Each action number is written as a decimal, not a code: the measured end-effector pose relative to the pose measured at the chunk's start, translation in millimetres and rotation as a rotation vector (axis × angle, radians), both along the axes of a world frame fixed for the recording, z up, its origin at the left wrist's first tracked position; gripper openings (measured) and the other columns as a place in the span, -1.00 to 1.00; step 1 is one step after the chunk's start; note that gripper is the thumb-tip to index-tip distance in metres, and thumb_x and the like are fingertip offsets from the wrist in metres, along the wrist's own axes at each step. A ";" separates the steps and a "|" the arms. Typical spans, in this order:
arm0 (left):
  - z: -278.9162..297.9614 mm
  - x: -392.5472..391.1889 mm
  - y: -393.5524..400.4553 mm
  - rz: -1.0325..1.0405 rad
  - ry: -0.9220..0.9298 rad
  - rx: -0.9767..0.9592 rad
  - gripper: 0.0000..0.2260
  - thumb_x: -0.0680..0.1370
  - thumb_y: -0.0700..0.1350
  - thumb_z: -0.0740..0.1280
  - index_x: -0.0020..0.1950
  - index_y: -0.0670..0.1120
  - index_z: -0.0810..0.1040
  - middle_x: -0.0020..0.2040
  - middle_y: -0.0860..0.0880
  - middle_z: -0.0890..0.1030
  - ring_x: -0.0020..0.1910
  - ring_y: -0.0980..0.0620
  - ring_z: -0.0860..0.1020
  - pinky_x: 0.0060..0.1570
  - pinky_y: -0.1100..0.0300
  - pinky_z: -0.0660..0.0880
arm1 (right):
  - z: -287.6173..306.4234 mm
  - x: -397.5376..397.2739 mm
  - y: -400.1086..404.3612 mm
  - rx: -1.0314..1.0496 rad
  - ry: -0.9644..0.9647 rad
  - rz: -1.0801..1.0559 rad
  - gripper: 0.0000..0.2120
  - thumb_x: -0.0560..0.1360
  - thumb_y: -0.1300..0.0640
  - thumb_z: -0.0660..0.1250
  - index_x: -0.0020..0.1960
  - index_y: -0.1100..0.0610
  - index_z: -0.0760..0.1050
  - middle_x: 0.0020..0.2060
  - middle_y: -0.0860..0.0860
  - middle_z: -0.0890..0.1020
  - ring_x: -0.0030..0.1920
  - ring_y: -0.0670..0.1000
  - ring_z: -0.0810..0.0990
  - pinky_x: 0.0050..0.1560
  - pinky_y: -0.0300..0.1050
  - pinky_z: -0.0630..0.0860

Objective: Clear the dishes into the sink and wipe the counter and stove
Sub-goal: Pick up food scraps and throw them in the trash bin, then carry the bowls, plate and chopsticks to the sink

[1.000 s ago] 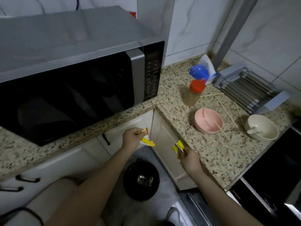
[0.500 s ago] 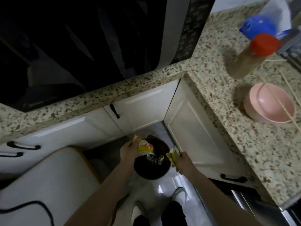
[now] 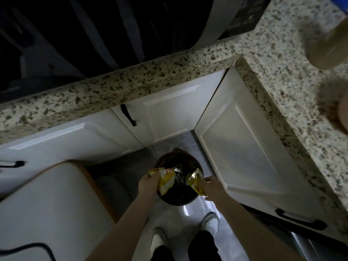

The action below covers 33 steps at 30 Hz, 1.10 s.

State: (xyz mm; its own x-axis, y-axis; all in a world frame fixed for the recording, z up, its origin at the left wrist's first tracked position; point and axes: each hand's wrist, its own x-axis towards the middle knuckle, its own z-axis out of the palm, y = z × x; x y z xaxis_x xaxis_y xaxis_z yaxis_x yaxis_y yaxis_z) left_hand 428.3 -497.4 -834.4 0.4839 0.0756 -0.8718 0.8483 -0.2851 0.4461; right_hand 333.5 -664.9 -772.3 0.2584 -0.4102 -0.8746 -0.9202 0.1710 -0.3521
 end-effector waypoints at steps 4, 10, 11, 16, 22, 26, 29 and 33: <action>-16.2 -5.0 -1.2 -0.054 0.034 -0.025 -0.69 0.30 -0.02 0.43 -0.01 -0.10 0.59 0.04 -0.15 0.63 0.04 -0.14 0.59 0.14 -0.08 0.52 | -11.4 1.6 2.2 0.058 -0.022 -0.050 -0.82 0.54 0.17 0.25 -0.24 0.13 0.41 -0.26 0.08 0.48 -0.15 0.10 0.50 -0.11 0.01 0.54; 7.4 -1.8 -14.4 -0.143 0.039 -0.092 -0.72 0.51 -0.15 0.35 0.20 -0.20 0.53 0.02 -0.09 0.53 -0.03 -0.06 0.51 0.01 0.10 0.52 | -19.1 5.4 6.1 0.114 -0.040 -0.106 -0.79 0.50 0.08 0.31 -0.27 0.14 0.45 -0.33 0.05 0.50 -0.30 -0.02 0.49 -0.24 -0.17 0.44; 7.5 -1.6 -14.4 -0.137 0.032 -0.083 -0.74 0.51 -0.15 0.36 0.19 -0.17 0.52 0.01 -0.08 0.51 -0.10 0.00 0.51 -0.11 0.20 0.48 | -18.9 6.4 6.7 0.121 -0.038 -0.118 -0.79 0.51 0.10 0.29 -0.27 0.14 0.44 -0.32 0.06 0.49 -0.31 -0.03 0.48 -0.22 -0.15 0.44; -7.0 -1.1 -4.5 0.100 0.032 -0.105 -0.72 0.42 -0.14 0.46 0.10 -0.19 0.58 0.11 -0.17 0.60 -0.13 -0.04 0.55 -0.04 0.12 0.49 | -17.3 12.0 11.2 0.124 -0.033 -0.099 -0.77 0.55 -0.01 0.25 -0.01 0.18 0.45 -0.09 0.11 0.51 -0.11 0.04 0.50 0.03 0.01 0.49; 8.5 6.0 -0.5 0.169 0.090 -0.128 -0.70 0.59 -0.05 0.22 0.24 -0.20 0.49 -0.16 -0.04 0.52 -0.28 0.06 0.46 -0.34 0.20 0.36 | -15.1 15.9 20.6 0.097 0.021 -0.011 -0.44 0.58 -0.13 0.12 0.41 0.24 0.27 0.32 0.19 0.43 0.30 0.17 0.41 0.14 -0.03 0.36; 22.6 10.1 -0.7 0.145 0.090 -0.144 -0.63 0.59 0.00 0.20 0.28 -0.20 0.47 0.15 -0.12 0.55 -0.03 -0.05 0.51 -0.02 0.08 0.43 | -3.3 16.9 22.2 0.066 0.039 0.013 -0.48 0.59 -0.10 0.10 0.39 0.26 0.31 0.31 0.20 0.43 0.26 0.17 0.43 0.20 -0.02 0.36; 38.8 13.7 -2.3 0.092 0.090 -0.153 -0.63 0.59 0.04 0.20 0.30 -0.14 0.47 0.31 -0.09 0.48 0.26 -0.10 0.45 0.23 0.00 0.35 | 15.6 17.7 20.0 0.041 0.000 0.015 -0.52 0.62 -0.04 0.07 0.35 0.30 0.35 0.29 0.25 0.46 0.17 0.18 0.46 0.18 -0.01 0.39; 73.4 15.4 -7.1 0.044 0.036 -0.206 -0.66 0.59 0.01 0.19 0.29 -0.13 0.46 0.30 -0.05 0.47 0.27 -0.09 0.44 0.16 0.04 0.35 | 49.4 16.4 17.3 0.056 -0.076 0.003 -0.58 0.63 0.00 0.07 0.33 0.25 0.37 0.20 0.27 0.52 0.06 0.11 0.45 0.11 -0.05 0.36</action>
State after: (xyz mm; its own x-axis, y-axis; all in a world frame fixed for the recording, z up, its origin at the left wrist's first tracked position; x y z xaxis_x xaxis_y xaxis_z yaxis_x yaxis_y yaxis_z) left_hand 443.7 -504.5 -761.0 0.4520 -0.0856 -0.8879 0.8746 -0.1531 0.4600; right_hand 349.9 -647.5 -723.0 0.3261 -0.3600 -0.8741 -0.8919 0.1894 -0.4107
